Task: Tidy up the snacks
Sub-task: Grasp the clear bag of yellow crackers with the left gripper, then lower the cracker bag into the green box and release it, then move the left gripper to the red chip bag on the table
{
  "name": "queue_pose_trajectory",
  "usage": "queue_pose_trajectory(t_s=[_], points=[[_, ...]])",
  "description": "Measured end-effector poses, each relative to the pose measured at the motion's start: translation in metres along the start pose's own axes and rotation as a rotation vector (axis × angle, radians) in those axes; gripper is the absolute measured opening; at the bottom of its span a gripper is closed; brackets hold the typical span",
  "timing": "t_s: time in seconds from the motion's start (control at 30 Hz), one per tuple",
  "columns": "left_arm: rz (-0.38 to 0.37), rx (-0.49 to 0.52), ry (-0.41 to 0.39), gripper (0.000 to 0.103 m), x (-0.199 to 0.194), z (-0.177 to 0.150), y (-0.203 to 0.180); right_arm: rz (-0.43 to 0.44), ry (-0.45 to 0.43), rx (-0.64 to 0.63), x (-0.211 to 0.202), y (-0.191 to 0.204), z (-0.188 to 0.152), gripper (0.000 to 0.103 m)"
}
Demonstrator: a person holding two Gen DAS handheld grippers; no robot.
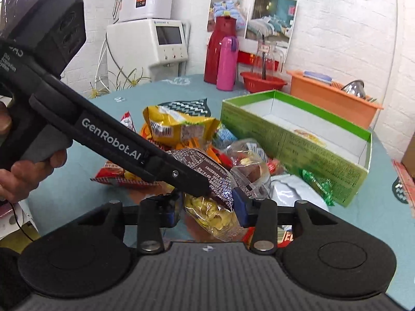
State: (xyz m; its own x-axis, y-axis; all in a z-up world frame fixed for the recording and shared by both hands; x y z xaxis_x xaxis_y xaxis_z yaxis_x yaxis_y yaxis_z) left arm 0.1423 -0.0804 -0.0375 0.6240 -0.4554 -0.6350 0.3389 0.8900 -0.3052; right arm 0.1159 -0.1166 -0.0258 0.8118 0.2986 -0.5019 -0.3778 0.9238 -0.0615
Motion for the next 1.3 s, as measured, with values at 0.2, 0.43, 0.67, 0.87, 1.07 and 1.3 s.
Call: queue_pose_trajectory(t_s=[0.2,0.43,0.67,0.87,1.07,1.3], points=[[-0.033,0.056,-0.115,0.056,-0.035,0.028,-0.023,-0.051,-0.114,-0.057,-0.03,0.004,0.029,0.07],[-0.051,0.123,-0.2,0.056,-0.026,0.081,-0.038,-0.133,-0.214,-0.09,-0.032,-0.028,0.067,0.07],[-0.131,0.094,-0.152,0.057,0.032,0.123,-0.037,-0.218,-0.198,-0.062,-0.013,-0.075,0.082,0.07],[-0.165,0.098,-0.115,0.057,0.083,0.145,-0.041,-0.275,-0.177,-0.02,0.001,-0.115,0.075,0.07],[-0.153,0.098,-0.067,0.06,0.132,0.152,-0.035,-0.288,-0.159,0.032,0.027,-0.149,0.059,0.07],[-0.024,0.134,-0.06,0.103,0.156,0.144,-0.013,-0.338,-0.124,0.065,0.066,-0.17,0.032,0.103]])
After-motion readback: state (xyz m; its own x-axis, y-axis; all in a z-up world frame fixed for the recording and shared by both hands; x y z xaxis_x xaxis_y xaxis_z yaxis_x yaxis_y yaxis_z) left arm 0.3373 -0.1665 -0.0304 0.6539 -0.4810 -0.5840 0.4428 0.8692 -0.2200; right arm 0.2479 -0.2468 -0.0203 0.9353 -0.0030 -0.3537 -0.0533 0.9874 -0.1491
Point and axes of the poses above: each gripper's, at about its wrist camera, not at the fingertips, and x roughly the way its jaws point, y to its left, z to its top, the point moved 10 cm from there along x, roughly the way its jaws point, and after that the axes turned 3 degrees about z, right-handed, at the moved point
